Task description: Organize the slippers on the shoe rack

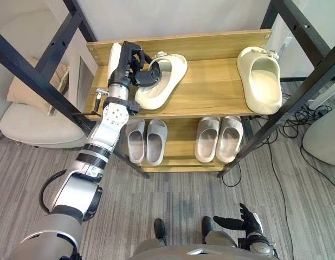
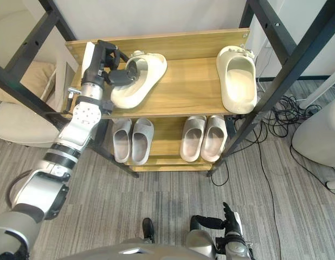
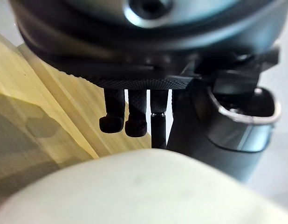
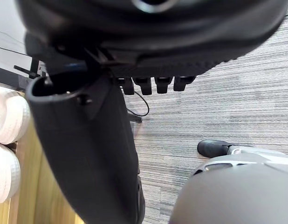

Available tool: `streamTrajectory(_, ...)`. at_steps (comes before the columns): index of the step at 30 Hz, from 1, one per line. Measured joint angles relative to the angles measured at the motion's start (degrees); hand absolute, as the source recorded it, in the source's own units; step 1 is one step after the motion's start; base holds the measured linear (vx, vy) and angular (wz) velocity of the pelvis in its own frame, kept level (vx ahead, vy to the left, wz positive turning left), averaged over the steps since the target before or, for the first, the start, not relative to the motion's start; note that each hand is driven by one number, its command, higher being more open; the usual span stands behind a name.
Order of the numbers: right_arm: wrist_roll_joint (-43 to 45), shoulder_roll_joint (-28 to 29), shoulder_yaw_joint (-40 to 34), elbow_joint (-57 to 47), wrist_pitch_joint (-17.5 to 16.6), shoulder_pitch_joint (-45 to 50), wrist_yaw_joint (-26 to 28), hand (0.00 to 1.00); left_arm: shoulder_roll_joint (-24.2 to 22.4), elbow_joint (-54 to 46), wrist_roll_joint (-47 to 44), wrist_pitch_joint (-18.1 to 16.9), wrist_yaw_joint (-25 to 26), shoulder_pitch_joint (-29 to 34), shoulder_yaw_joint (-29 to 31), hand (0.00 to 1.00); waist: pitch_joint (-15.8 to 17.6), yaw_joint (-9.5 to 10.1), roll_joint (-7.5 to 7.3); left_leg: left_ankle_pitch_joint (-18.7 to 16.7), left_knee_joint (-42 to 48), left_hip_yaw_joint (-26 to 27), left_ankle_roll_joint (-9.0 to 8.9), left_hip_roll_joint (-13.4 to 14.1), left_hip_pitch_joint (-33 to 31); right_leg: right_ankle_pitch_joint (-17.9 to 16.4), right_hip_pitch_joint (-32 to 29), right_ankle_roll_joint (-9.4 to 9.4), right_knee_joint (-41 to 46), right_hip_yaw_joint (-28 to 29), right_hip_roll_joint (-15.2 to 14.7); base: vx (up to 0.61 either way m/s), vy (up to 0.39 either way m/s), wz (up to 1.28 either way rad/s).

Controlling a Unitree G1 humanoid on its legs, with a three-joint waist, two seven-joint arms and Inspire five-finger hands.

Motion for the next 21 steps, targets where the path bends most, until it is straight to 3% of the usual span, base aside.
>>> streamTrajectory(12, 2.1, -0.6, 0.0, 0.0, -0.4, 0.0, -0.3, 1.00, -6.3, 0.2, -3.8, 0.0, 0.6, -1.4, -2.2, 0.00, 0.7, -0.67, 1.02, 0.0, 0.0, 0.4, -0.01, -0.1, 0.0, 0.2, -0.1, 0.07, 0.0, 0.3, -0.3, -0.01, 0.004, -0.02)
streamTrajectory(21, 2.1, -0.5, 0.1, 0.0, -0.7, -0.1, -1.0, 1.00, -9.6, 0.2, -6.8, 0.0, 2.3, -1.4, -2.4, 0.00, 1.2, -0.98, 0.84, 0.2, 0.0, -0.4, -0.26, 0.0, -0.1, 0.1, 0.1, 0.07, 0.0, -0.5, -0.3, 0.00, 0.002, 0.04)
